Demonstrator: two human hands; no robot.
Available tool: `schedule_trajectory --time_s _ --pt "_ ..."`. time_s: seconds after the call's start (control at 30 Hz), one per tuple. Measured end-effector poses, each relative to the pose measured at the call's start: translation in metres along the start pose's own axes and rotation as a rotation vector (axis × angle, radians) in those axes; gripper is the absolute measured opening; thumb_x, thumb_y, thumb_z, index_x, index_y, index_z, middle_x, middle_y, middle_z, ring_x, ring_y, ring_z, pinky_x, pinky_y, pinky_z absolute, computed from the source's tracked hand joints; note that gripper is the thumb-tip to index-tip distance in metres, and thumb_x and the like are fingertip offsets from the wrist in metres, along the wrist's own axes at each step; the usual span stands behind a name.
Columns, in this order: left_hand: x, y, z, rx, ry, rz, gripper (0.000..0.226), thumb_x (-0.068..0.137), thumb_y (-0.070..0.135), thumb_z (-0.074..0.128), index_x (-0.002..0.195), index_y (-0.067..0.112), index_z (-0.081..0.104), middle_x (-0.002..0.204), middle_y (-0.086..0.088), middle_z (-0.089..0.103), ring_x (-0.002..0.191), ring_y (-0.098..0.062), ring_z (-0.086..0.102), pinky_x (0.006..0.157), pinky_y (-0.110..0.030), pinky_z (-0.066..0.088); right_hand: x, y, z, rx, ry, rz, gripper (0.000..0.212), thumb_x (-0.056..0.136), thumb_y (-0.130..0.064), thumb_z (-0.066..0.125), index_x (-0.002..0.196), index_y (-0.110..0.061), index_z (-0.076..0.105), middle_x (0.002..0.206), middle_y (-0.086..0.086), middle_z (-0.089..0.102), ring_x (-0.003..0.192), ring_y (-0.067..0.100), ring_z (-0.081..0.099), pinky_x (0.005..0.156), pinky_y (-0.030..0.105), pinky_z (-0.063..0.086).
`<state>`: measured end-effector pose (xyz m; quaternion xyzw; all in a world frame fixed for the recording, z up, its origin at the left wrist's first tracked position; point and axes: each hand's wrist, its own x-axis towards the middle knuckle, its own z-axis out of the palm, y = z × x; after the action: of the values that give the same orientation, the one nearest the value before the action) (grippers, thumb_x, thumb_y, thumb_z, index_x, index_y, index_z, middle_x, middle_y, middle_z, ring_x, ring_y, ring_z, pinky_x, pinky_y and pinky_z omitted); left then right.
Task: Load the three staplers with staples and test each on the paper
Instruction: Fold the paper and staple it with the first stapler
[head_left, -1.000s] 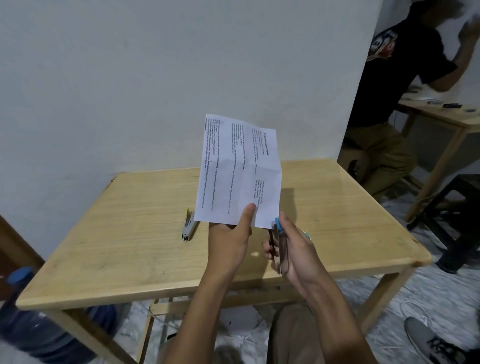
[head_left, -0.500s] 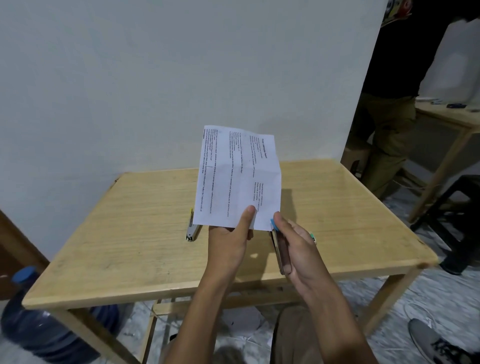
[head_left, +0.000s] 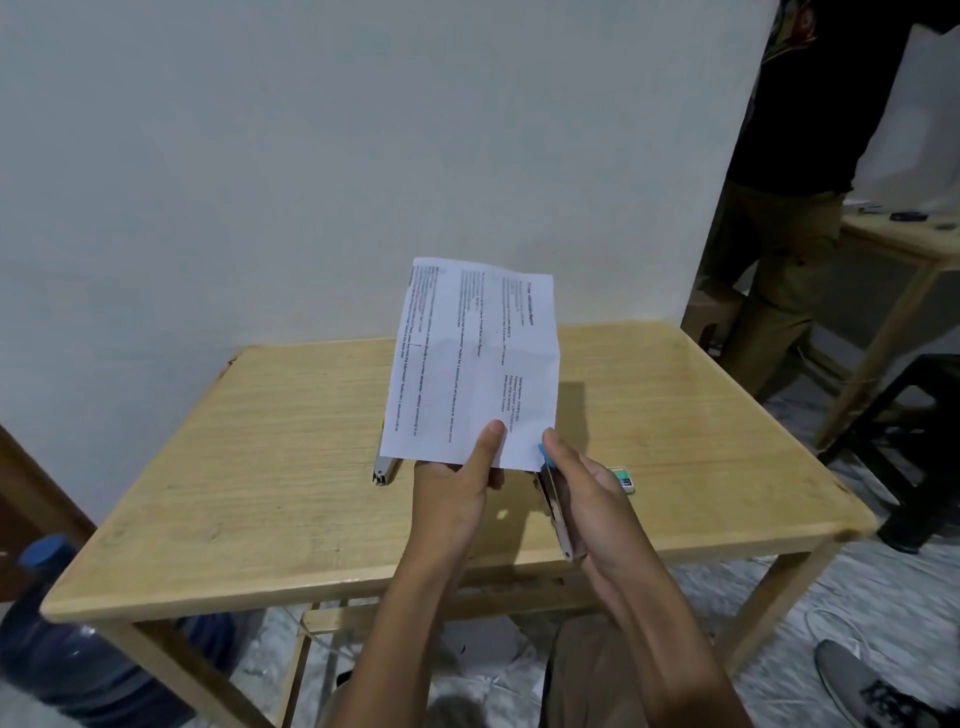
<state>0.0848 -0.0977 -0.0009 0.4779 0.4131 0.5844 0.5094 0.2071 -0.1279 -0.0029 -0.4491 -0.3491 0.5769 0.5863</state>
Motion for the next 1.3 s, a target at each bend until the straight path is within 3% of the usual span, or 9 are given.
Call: schedule_trajectory --time_s 0.13,0.27,0.4,0.5,0.73,0.9,1.03,1.13,1.3 --pt "0.001 -0.002 -0.001 -0.089 0.0 -0.057 0.017 0.091 0.027 0.067 0.108 0.026 0.066 0.081 0.006 0.069 0.064 -0.015 0.054 0.064 -0.03 0.05 0.003 0.001 -0.003 -0.03 0.099 -0.006 0.057 0.072 -0.068 0.061 0.099 -0.019 0.072 0.061 0.002 0.055 0.046 0.012 0.042 0.05 0.028 0.025" --pt "0.001 -0.003 -0.002 -0.126 -0.047 -0.13 0.031 0.09 0.027 0.068 0.12 0.024 0.063 0.094 0.002 0.073 0.067 -0.015 0.056 0.065 -0.029 0.05 0.006 -0.009 -0.004 -0.137 0.15 -0.038 0.042 0.09 -0.052 0.058 0.11 -0.016 0.065 0.056 -0.01 0.059 0.038 0.006 0.034 0.038 0.019 0.027" --pt "0.0 -0.004 -0.003 -0.09 -0.139 -0.189 0.028 0.091 0.028 0.067 0.119 0.027 0.063 0.097 -0.001 0.075 0.072 -0.016 0.064 0.07 -0.031 0.053 0.011 -0.017 0.0 -0.235 0.209 -0.107 0.016 0.092 -0.026 0.068 0.107 -0.021 0.067 0.087 -0.007 0.077 0.063 0.002 0.067 0.049 0.016 0.044" --pt "0.009 -0.001 -0.016 -0.146 -0.087 -0.282 0.03 0.092 0.032 0.066 0.113 0.011 0.067 0.082 -0.013 0.071 0.071 -0.023 0.063 0.068 -0.035 0.051 0.014 -0.024 -0.006 -0.247 0.209 -0.108 0.009 0.094 -0.021 0.065 0.103 -0.022 0.067 0.087 -0.008 0.077 0.061 -0.002 0.066 0.046 0.014 0.043" --pt "0.04 0.006 -0.033 0.047 -0.134 -0.285 0.027 0.093 0.019 0.065 0.115 0.005 0.065 0.091 -0.013 0.073 0.059 -0.021 0.062 0.054 -0.027 0.049 0.016 -0.043 -0.031 -0.373 0.119 -0.098 0.009 0.095 -0.025 0.064 0.104 -0.029 0.063 0.092 -0.009 0.076 0.061 -0.004 0.064 0.049 0.015 0.045" --pt "0.066 0.003 0.002 0.179 -0.08 -0.202 0.021 0.096 0.015 0.06 0.116 0.008 0.061 0.086 -0.007 0.071 0.05 -0.017 0.059 0.047 -0.025 0.049 0.035 -0.048 -0.049 -0.391 0.358 -0.152 0.016 0.092 -0.035 0.066 0.103 -0.024 0.06 0.096 -0.001 0.074 0.092 0.019 0.071 0.083 0.045 0.059" --pt "0.103 -0.015 0.043 0.221 -0.023 -0.211 0.025 0.096 0.011 0.057 0.121 0.006 0.056 0.086 -0.004 0.068 0.053 -0.02 0.061 0.062 -0.039 0.057 0.049 -0.057 -0.063 -0.448 0.438 -0.151 0.032 0.09 -0.041 0.065 0.115 -0.021 0.058 0.096 -0.001 0.068 0.082 0.017 0.063 0.068 0.035 0.047" --pt "0.132 -0.035 0.069 0.283 -0.002 -0.232 0.04 0.096 0.009 0.055 0.134 0.01 0.043 0.114 -0.014 0.066 0.076 -0.026 0.068 0.052 -0.03 0.056 0.058 -0.063 -0.07 -0.492 0.403 -0.127 0.027 0.092 -0.035 0.063 0.114 -0.02 0.058 0.078 -0.008 0.057 0.062 0.009 0.048 0.058 0.026 0.037" --pt "0.159 -0.066 0.093 0.621 -0.035 -0.113 0.053 0.096 0.011 0.052 0.146 0.017 0.035 0.142 -0.009 0.053 0.122 -0.03 0.055 0.094 -0.043 0.052 0.07 -0.065 -0.08 -0.513 0.33 -0.104 0.02 0.094 -0.03 0.061 0.112 -0.027 0.052 0.07 -0.014 0.047 0.059 0.002 0.043 0.054 0.022 0.033"
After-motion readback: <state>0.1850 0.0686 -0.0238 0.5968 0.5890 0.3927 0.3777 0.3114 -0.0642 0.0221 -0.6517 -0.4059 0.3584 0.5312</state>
